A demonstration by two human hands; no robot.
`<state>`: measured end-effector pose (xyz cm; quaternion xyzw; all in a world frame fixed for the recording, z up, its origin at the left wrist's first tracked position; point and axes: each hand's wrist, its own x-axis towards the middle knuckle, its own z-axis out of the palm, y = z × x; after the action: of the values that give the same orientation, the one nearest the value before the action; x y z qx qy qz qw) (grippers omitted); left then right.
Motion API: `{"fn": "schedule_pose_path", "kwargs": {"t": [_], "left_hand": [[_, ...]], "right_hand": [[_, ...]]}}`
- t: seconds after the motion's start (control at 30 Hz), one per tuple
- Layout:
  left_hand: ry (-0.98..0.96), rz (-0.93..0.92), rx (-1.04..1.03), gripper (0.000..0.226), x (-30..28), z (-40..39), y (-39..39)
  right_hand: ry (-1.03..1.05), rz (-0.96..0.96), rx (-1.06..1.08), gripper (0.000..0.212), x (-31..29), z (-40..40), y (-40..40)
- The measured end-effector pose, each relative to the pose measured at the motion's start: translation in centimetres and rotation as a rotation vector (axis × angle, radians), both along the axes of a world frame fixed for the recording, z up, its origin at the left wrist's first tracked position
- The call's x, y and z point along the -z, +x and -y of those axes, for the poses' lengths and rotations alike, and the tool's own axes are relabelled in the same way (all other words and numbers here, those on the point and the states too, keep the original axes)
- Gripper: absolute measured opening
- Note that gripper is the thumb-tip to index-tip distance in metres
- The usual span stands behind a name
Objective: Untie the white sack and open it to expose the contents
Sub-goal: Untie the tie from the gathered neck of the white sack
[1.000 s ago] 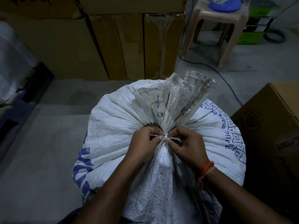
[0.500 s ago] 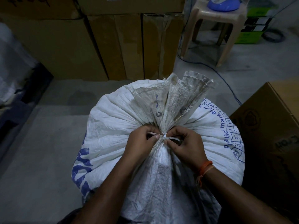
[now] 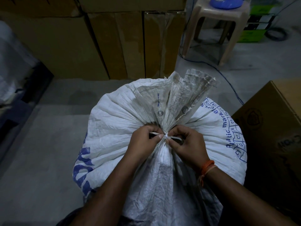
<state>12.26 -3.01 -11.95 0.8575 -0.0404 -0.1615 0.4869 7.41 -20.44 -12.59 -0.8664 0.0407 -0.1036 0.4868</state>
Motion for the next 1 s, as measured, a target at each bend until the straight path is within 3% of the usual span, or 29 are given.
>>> {"fn": "schedule_pose_path", "kwargs": {"t": [1.0], "left_hand": [[0.007,0.037,-0.015,0.008,0.23,-0.52,0.39]], "right_hand": [[-0.019,0.018,-0.019,0.015,0.07,0.01,0.16]]}}
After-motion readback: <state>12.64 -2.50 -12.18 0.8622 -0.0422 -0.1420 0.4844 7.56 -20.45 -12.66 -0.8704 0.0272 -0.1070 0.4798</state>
